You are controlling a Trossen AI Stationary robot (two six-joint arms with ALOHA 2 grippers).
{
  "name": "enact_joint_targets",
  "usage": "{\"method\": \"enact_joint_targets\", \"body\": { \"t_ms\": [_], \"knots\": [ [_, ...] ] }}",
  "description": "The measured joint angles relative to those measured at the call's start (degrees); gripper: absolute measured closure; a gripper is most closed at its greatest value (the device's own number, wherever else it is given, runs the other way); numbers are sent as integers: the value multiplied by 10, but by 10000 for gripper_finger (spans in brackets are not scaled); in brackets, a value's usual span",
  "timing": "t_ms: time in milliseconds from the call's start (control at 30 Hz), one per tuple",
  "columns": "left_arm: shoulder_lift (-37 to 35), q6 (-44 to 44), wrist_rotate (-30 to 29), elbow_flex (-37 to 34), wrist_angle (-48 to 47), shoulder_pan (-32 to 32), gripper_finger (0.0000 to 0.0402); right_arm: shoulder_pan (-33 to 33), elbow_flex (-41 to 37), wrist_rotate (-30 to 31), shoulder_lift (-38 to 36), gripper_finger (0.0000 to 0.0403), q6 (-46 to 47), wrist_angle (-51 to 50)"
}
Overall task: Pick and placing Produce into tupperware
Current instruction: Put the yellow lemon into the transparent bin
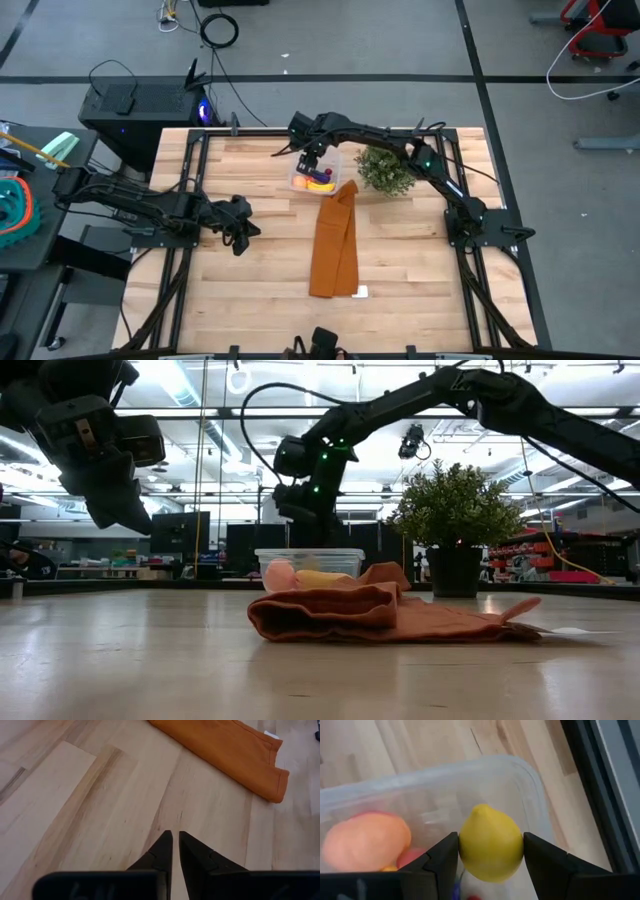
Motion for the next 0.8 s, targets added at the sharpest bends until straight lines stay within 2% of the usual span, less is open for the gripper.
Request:
{"method": "enact_joint_targets", "body": {
  "t_ms": [800],
  "knots": [
    [0, -10, 0, 0, -2, 0, 365, -9, 1, -33, 1, 195, 28, 4]
  ]
}}
